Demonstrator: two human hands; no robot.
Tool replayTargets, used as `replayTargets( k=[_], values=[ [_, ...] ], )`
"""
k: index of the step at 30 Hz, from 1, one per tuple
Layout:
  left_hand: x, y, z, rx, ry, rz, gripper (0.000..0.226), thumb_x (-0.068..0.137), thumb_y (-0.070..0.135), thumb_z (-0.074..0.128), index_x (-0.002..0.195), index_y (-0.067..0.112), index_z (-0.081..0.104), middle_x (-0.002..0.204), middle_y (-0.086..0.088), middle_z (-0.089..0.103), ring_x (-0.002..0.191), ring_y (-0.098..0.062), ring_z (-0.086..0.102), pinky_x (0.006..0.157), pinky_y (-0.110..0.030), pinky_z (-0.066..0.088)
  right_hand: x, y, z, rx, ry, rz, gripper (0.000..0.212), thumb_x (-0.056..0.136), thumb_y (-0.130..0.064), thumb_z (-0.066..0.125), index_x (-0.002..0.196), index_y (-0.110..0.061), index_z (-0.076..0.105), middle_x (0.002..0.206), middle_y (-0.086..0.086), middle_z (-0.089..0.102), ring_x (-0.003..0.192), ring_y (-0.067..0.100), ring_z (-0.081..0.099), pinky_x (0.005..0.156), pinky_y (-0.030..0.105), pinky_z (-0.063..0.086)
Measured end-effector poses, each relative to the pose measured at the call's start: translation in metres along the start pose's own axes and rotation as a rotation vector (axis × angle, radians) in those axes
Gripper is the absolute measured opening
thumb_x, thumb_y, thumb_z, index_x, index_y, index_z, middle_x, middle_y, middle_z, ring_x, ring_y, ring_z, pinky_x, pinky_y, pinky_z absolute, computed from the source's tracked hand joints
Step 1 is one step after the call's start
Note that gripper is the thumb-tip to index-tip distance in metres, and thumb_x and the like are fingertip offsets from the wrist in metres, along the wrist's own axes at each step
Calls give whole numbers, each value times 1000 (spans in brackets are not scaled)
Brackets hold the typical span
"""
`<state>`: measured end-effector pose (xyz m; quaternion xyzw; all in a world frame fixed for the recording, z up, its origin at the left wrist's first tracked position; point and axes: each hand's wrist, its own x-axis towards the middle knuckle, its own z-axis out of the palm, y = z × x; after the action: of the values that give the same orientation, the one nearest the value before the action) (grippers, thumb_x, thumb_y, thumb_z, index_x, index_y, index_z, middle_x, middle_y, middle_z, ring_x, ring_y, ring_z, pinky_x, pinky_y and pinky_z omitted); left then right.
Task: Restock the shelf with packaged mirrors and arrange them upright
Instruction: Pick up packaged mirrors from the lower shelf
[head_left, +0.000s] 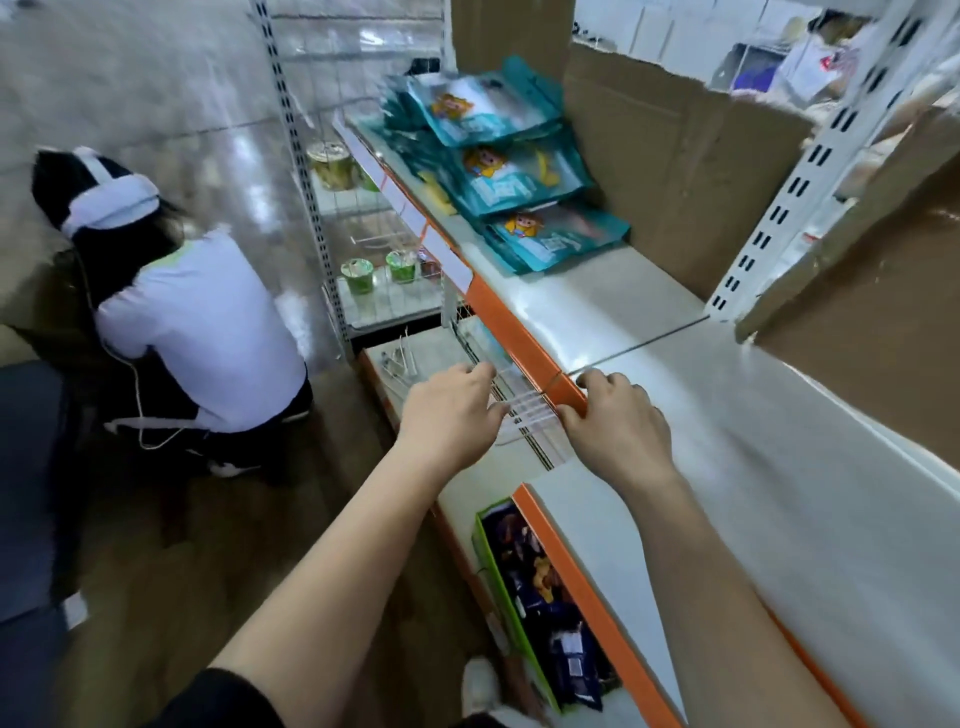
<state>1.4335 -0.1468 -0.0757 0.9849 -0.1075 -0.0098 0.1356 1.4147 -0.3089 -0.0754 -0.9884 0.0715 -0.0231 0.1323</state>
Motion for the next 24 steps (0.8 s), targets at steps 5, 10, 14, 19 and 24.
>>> replayTargets(
  k=[5,10,14,19,24],
  values=[
    [29,-33,2,-13,-21,-51,43,96,44,41,132,20,42,128,-4,52,119,-26,51,89,-38,43,44,-22,10,23,-20,-24,38,94,-40,46,124,-17,48,126,7,52,116,29,47,90,41,41],
    [83,-60,2,-15,-13,-78,44,95,44,42,131,20,43,129,-3,52,121,-24,49,91,-39,46,111,-40,20,112,4,-40,41,92,-34,48,129,-17,46,129,9,51,117,29,46,89,40,42],
    [136,-71,-9,-8,7,-85,42,94,43,44,131,22,44,127,-3,54,119,-24,50,89,-37,45,166,-51,23,161,24,-48,42,92,-35,50,129,-15,45,127,12,53,115,31,49,89,41,45],
    [208,-86,-30,-11,38,-76,39,94,41,44,128,22,46,125,-1,55,119,-23,50,90,-38,45,241,-65,21,325,33,-33,44,89,-30,56,129,-13,48,128,12,56,116,32,51,89,38,45],
    [246,-104,-49,-27,83,-87,40,95,40,44,130,21,46,124,-2,54,118,-23,50,87,-38,45,283,-83,31,368,18,-44,38,87,-27,58,122,-13,52,123,13,59,110,33,55,86,37,45]
  ],
)
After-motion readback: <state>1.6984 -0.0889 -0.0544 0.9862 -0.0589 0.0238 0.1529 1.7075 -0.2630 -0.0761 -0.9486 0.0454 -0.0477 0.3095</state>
